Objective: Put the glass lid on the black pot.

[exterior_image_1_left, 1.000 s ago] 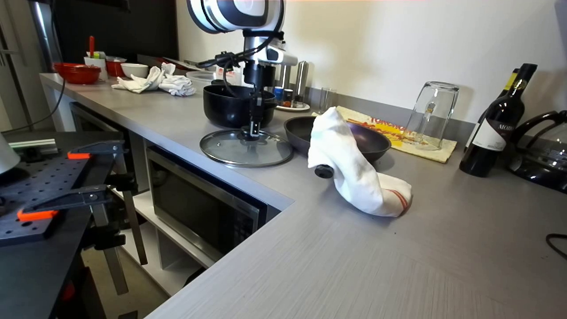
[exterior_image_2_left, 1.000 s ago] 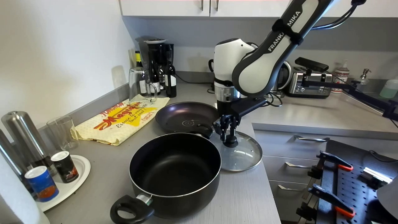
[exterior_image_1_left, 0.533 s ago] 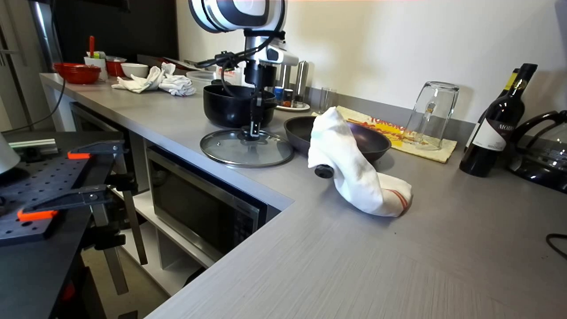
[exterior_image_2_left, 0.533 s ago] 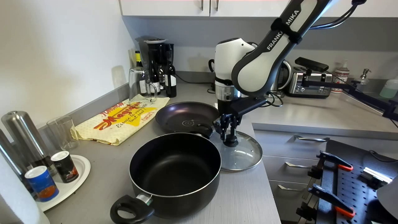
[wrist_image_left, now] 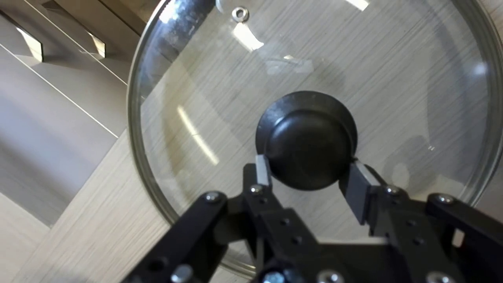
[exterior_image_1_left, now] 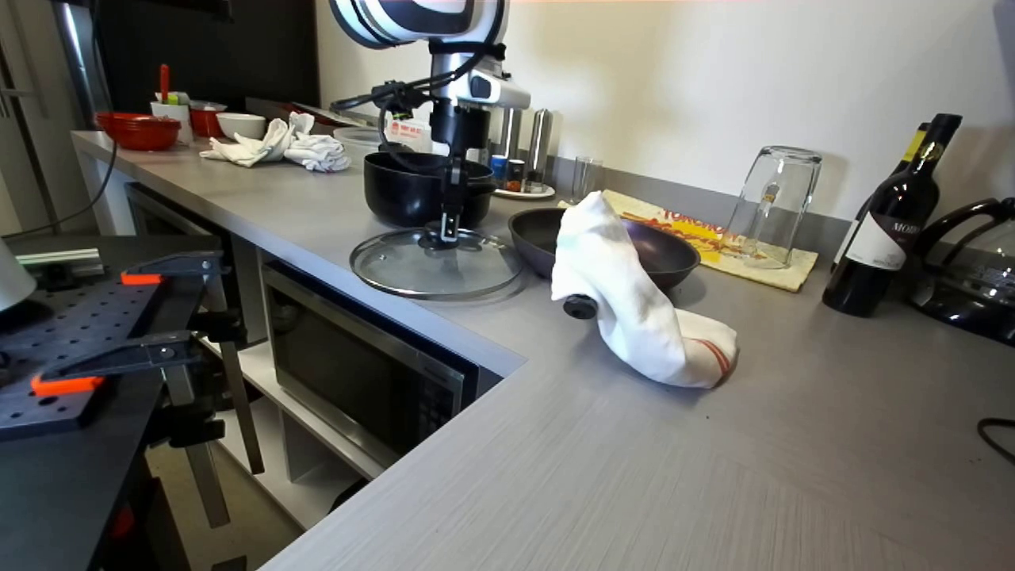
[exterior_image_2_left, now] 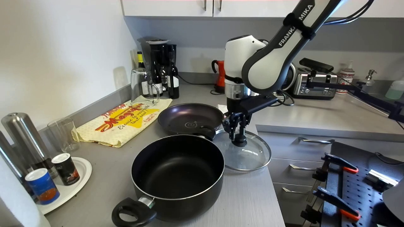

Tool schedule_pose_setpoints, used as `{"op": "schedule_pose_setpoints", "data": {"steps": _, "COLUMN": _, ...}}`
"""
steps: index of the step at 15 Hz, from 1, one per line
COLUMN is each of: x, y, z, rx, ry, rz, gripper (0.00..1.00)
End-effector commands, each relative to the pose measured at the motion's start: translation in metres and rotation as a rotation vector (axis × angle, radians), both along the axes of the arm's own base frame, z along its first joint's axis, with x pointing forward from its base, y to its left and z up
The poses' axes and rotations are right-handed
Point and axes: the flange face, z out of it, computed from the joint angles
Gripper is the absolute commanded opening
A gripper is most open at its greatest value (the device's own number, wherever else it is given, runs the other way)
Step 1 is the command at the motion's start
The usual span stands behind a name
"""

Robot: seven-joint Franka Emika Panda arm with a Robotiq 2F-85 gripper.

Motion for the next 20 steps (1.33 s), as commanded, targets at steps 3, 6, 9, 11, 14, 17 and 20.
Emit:
{"op": "schedule_pose_setpoints", "data": {"steps": 3, "x": -0.012, "y": 0.004, "z": 0.034, "rx": -0.007, "ry": -0.036, "rz": -0.01, "gripper": 0.23}}
{"op": "schedule_pose_setpoints", "data": {"steps": 6, "x": -0.017, "y": 0.006, "z": 0.045, "rx": -0.013, "ry": -0.038, "rz": -0.007, "gripper": 0.23}}
{"op": "schedule_pose_setpoints", "data": {"steps": 9, "x": -0.027, "y": 0.008, "z": 0.049, "rx": -0.014, "ry": -0.018, "rz": 0.003, "gripper": 0.23}}
{"op": "schedule_pose_setpoints", "data": {"steps": 11, "x": -0.033, "y": 0.011, "z": 0.05, "rx": -0.013, "ry": -0.009, "rz": 0.009, "gripper": 0.23}}
{"op": "schedule_pose_setpoints", "data": {"steps": 14, "x": -0.041, "y": 0.013, "z": 0.053, "rx": -0.015, "ry": -0.003, "rz": 0.015, "gripper": 0.23}}
{"op": "schedule_pose_setpoints", "data": {"steps": 17, "x": -0.049, "y": 0.013, "z": 0.06, "rx": -0.025, "ry": -0.002, "rz": 0.016, "gripper": 0.23}}
{"op": "schedule_pose_setpoints", "data": {"steps": 20, "x": -0.059, "y": 0.014, "z": 0.071, "rx": -0.042, "ry": -0.01, "rz": 0.017, "gripper": 0.23}}
